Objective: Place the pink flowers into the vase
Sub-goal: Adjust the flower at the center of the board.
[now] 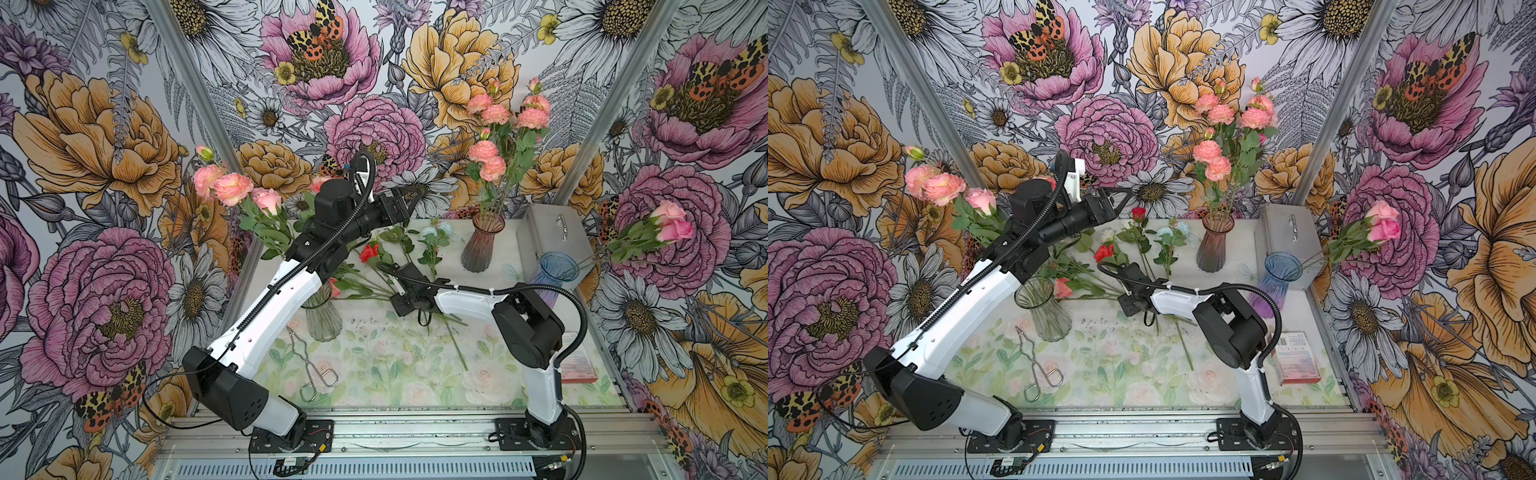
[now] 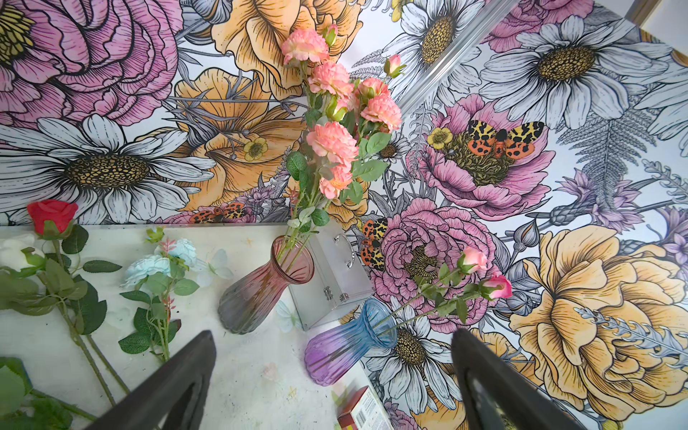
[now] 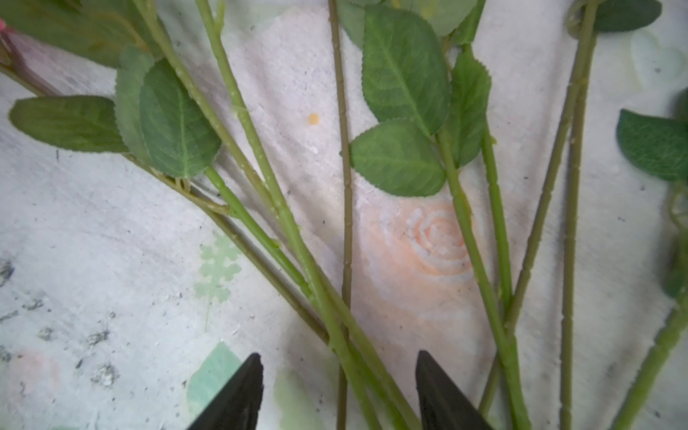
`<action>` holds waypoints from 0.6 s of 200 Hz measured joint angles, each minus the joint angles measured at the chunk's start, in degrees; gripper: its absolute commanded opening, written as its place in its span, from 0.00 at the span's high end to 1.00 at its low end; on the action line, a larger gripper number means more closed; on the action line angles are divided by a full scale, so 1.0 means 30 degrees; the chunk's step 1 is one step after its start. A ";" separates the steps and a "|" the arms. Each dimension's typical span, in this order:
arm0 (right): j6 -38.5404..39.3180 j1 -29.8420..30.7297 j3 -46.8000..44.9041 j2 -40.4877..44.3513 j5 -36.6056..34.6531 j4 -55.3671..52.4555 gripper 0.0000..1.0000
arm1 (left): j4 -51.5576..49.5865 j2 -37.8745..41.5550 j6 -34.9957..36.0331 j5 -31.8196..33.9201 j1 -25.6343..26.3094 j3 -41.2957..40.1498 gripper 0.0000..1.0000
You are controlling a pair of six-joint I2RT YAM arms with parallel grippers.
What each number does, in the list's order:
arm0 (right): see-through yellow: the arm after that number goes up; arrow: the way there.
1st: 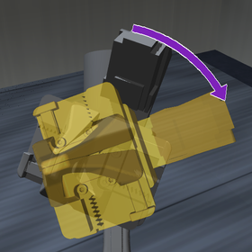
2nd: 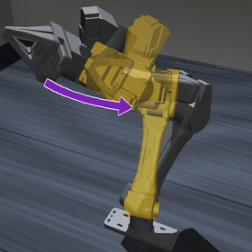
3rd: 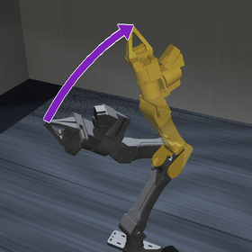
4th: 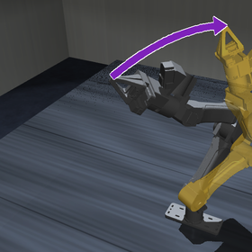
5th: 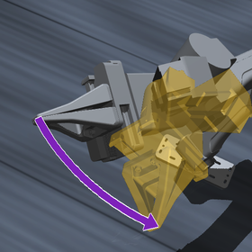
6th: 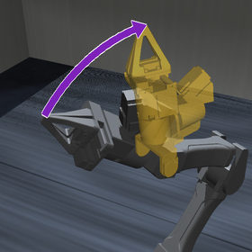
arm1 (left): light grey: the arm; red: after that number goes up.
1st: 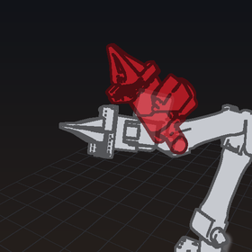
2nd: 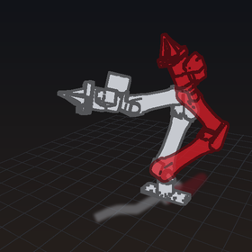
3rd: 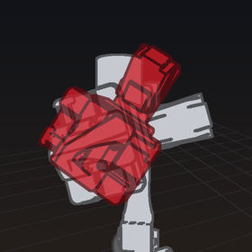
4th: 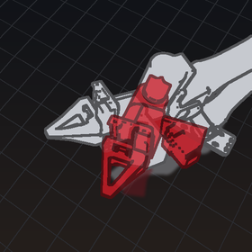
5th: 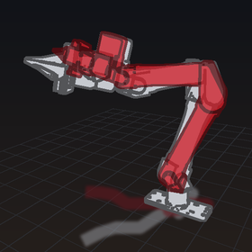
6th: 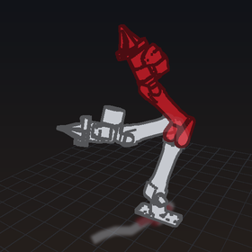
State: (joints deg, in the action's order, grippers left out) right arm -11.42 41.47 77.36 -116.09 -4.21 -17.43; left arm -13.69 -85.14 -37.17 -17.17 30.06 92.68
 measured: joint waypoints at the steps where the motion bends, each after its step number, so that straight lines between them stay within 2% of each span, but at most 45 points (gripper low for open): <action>1: 0.0022 -0.0015 0.0015 0.0000 0.0007 0.0000 0.44 | 0.0000 -0.0015 0.0000 0.0000 0.0000 0.0007 0.01; 26: 0.0131 -0.0481 0.0517 -0.0058 0.0437 0.0029 0.53 | -0.0007 -0.0350 0.0000 -0.0007 0.0000 0.0007 0.02; 120: 0.0182 -0.0634 0.0692 -0.0328 0.1996 0.0015 0.56 | -0.0087 -0.0612 -0.0022 -0.0007 0.0000 0.0007 0.01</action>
State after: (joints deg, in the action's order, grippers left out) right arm -10.87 39.57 79.44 -117.08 1.78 -17.39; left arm -13.96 -86.98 -37.23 -17.19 30.06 92.71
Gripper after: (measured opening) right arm 0.458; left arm 0.985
